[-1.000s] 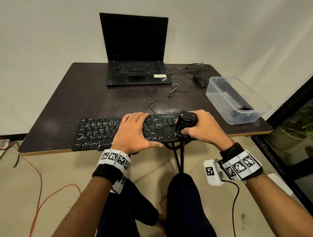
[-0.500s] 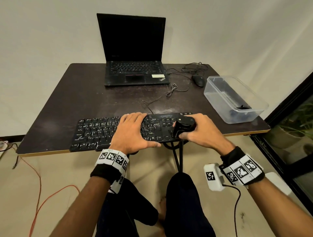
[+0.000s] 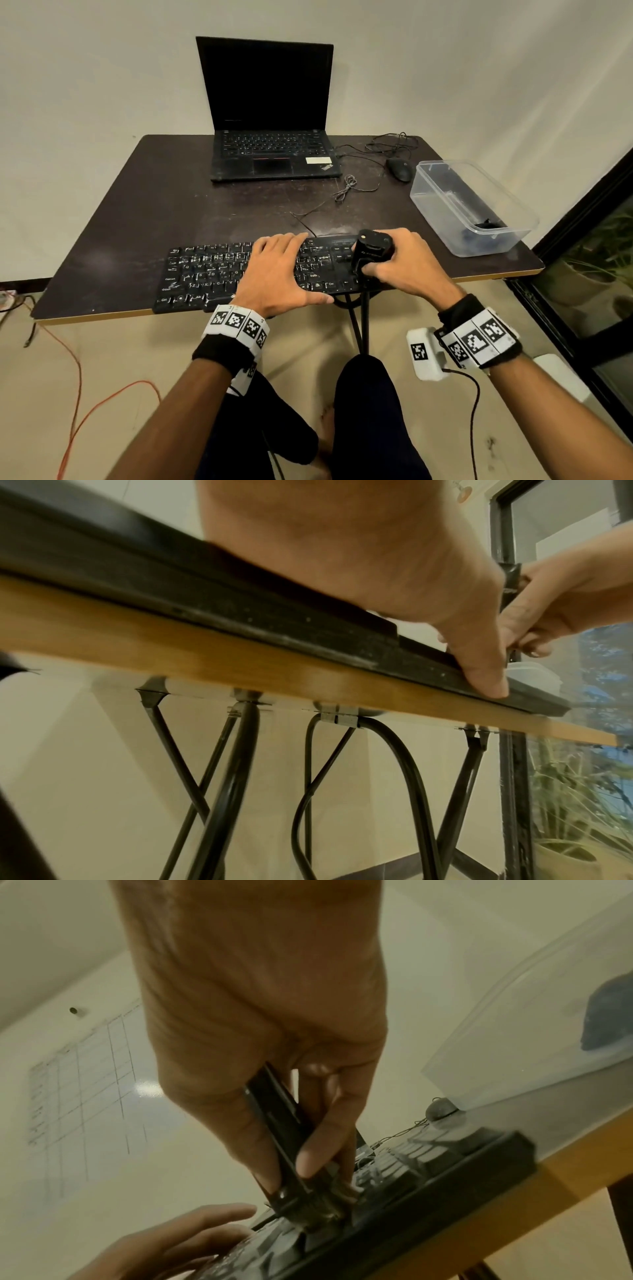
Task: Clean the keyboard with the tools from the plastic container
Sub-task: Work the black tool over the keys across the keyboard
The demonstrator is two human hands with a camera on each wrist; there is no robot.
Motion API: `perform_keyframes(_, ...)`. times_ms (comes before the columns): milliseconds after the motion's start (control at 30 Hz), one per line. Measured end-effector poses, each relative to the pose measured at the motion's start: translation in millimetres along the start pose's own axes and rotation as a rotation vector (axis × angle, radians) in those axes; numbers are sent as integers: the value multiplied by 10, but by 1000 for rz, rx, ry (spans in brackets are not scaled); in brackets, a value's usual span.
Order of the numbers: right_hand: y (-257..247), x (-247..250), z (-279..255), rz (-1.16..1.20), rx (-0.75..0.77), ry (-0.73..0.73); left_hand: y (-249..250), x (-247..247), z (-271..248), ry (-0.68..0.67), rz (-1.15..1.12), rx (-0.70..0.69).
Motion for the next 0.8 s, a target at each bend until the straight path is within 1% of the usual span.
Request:
perform_keyframes(100, 14, -89, -53, 78, -5, -140, 72, -77, -4, -7, 31, -3)
perform_keyframes(133, 39, -70, -46, 100, -19, -148, 70, -85, 8, -9, 33, 0)
perform_keyframes(233, 104, 15, -16, 51, -46, -25, 72, -75, 8, -3, 29, 1)
perform_keyframes(267, 97, 11, -18, 36, -44, -8, 76, -70, 3, 0, 28, 1)
perform_keyframes(300, 68, -11, -23, 35, -33, -29, 84, -62, -1, 4, 28, -1)
perform_keyframes(367, 9, -70, -13, 52, -9, -123, 80, -47, -8, 10, 28, -1)
perform_keyframes(400, 0, -64, 3, 68, -15, -138, 76, -50, -6, 4, 25, 1)
perform_keyframes(533, 45, 27, 108, 29, -65, -21, 91, -52, 15, -9, 1, 10)
perform_keyframes(567, 36, -5, 118, 45, -61, -43, 97, -55, 17, -14, -2, 11)
perform_keyframes(633, 7, -107, 139, 106, -37, -161, 100, -42, 26, -4, -16, 13)
perform_keyframes(667, 12, -124, 149, 120, -35, -188, 105, -39, 20, -2, -23, 12)
perform_keyframes(700, 24, -103, 178, 107, -41, -178, 113, -31, 24, -1, -28, 9)
perform_keyframes(800, 51, 12, 241, 28, -76, -36, 145, -37, 42, -6, -25, -1)
Point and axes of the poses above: each hand's wrist, its own z-axis towards the middle knuckle, its own x-axis out of the back of the hand, y = z × x, the point moved 6 cm from there along z, towards the middle knuckle, and after that the axes turned 11 degrees about x, right-handed, at the moved point
